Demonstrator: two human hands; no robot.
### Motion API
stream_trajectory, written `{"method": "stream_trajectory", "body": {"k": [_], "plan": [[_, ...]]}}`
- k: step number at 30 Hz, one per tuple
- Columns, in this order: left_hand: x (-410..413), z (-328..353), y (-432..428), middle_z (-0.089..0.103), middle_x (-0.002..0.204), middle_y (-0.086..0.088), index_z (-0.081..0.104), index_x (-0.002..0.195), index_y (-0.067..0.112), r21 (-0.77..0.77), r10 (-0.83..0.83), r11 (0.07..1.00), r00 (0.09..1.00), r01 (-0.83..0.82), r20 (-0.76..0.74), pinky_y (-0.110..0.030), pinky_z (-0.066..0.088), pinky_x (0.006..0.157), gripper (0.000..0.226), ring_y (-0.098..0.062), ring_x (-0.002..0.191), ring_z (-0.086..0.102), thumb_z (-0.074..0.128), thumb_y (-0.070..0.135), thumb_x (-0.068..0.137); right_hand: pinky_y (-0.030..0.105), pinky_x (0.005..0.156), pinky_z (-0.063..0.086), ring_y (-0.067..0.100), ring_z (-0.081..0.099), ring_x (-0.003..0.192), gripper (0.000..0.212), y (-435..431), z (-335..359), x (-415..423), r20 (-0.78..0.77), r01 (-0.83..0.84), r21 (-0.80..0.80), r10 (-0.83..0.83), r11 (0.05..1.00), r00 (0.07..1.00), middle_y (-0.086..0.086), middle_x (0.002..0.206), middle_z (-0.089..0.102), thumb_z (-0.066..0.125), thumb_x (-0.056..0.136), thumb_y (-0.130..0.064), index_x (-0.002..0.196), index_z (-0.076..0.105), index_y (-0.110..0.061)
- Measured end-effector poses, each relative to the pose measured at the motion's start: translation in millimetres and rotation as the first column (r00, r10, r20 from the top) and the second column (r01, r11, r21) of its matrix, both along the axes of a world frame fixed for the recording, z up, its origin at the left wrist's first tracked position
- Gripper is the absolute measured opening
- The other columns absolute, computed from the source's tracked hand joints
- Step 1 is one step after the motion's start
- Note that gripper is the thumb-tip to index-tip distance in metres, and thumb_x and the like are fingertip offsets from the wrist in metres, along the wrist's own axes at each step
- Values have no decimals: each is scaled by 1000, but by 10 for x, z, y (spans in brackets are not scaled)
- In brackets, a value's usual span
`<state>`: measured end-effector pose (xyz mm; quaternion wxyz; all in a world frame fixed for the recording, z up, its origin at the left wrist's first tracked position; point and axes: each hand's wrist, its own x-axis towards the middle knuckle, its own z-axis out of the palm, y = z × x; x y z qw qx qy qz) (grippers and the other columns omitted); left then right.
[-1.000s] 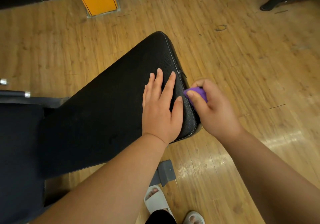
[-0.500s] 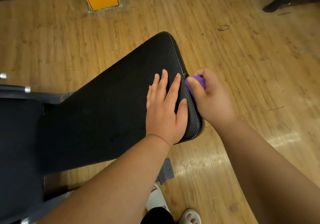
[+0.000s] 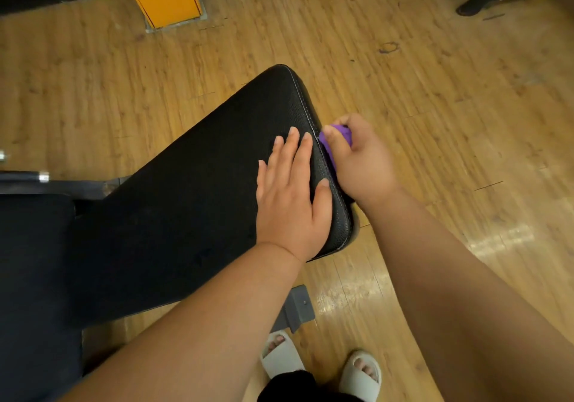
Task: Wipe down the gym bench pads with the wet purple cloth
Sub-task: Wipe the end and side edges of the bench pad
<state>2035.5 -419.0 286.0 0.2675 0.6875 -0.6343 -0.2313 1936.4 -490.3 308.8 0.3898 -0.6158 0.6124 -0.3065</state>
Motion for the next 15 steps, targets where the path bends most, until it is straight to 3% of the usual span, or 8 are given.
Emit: {"method": "stream_trajectory", "body": {"k": [4,6,7,11,15], "plan": [[53,115,-93,27,156,4,34,147,20,-14,46,999,997,-47,-61,-25,6,118,58,-10,146,14,35,41,93,9,58,39,-4,50,64,19,294,-17,-187,74,-29,-7,30,1000,997,-11,72,55,55,97,-29,79,47,-30],[28,157,-191,35,150,1,39,142,17,-19,141,990,986,-143,-87,-30,21,117,52,-13,140,24,42,37,94,9,56,38,-5,51,64,20,381,-54,-244,79,-41,-8,41,999,996,-11,71,55,55,97,-26,79,47,-30],[-8,160,-232,31,152,2,34,146,17,3,170,985,981,-171,-97,-33,20,118,53,-14,142,21,43,34,96,9,56,38,-5,51,64,19,340,-72,-232,66,-42,-12,42,999,997,-11,71,55,55,97,-26,80,47,-29],[-116,78,-250,-4,163,10,4,155,23,50,118,992,993,-117,-25,-26,-10,119,62,-3,147,-13,24,40,99,8,58,37,-5,50,64,14,-49,-146,-93,60,1,24,-2,1000,998,-11,74,55,53,98,-27,86,50,-20],[-95,60,-261,-4,162,11,5,155,24,50,132,990,991,-131,-17,-23,-11,118,61,0,146,-13,23,40,98,11,59,38,4,52,69,16,20,-165,-162,143,-4,59,-4,998,990,-8,76,58,52,98,-28,82,49,-26]]}}
